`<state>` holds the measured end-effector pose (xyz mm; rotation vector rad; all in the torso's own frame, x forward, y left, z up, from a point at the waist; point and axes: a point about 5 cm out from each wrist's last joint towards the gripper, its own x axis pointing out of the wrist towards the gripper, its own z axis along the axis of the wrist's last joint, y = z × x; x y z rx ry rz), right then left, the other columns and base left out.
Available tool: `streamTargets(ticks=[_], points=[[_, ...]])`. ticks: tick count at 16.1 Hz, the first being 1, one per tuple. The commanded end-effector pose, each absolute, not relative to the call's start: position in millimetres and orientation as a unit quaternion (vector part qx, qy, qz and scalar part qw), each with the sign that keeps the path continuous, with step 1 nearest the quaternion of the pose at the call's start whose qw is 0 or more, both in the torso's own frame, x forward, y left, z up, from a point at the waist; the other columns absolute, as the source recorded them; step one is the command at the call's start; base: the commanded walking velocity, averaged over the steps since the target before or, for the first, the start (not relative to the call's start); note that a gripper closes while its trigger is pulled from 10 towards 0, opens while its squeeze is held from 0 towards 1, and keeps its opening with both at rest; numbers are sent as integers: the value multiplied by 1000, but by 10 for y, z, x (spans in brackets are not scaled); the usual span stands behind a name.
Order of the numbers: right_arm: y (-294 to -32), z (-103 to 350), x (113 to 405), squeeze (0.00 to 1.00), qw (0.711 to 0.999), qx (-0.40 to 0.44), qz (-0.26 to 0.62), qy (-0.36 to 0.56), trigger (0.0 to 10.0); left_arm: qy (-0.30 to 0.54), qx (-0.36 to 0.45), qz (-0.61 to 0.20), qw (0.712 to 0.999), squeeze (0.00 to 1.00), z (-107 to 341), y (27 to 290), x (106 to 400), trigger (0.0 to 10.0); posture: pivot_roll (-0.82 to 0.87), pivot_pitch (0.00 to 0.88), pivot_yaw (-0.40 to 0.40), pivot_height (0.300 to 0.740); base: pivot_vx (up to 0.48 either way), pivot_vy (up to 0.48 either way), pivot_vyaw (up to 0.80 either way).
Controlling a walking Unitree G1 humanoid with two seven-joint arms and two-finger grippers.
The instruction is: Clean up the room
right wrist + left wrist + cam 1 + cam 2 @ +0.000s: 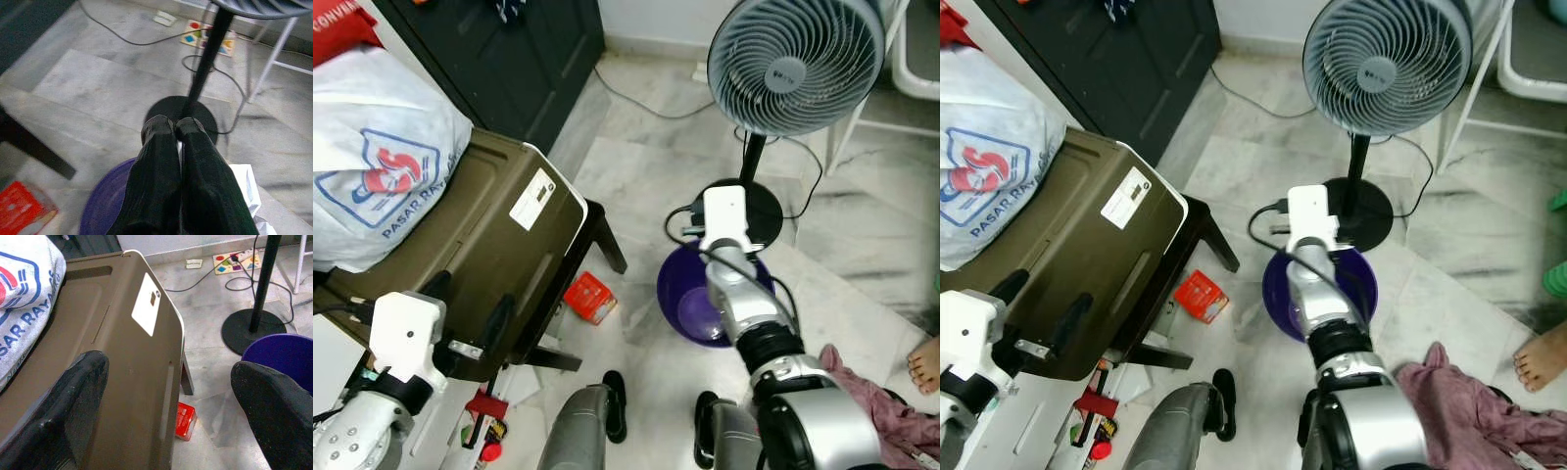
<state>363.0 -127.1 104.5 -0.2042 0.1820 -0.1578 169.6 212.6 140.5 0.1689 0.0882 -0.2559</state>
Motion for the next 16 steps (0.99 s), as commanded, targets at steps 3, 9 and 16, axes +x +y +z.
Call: streamTargets(ticks=[3,9,16], points=[[-1328,1044,3640,0,985,-110,-101,86,10000,55,92,-116,987,0,1410,2185,1666,10000,315,332,197,740,0,0,0],[-1467,1032,3654,1000,982,-116,-127,72,10000,59,94,-118,987,0,1413,2197,1669,10000,315,336,199,740,0,0,0],[-1462,1059,3672,1000,984,-100,-133,63,10000,59,106,-118,986,0,1427,2257,1710,10000,319,337,210,740,0,0,0]])
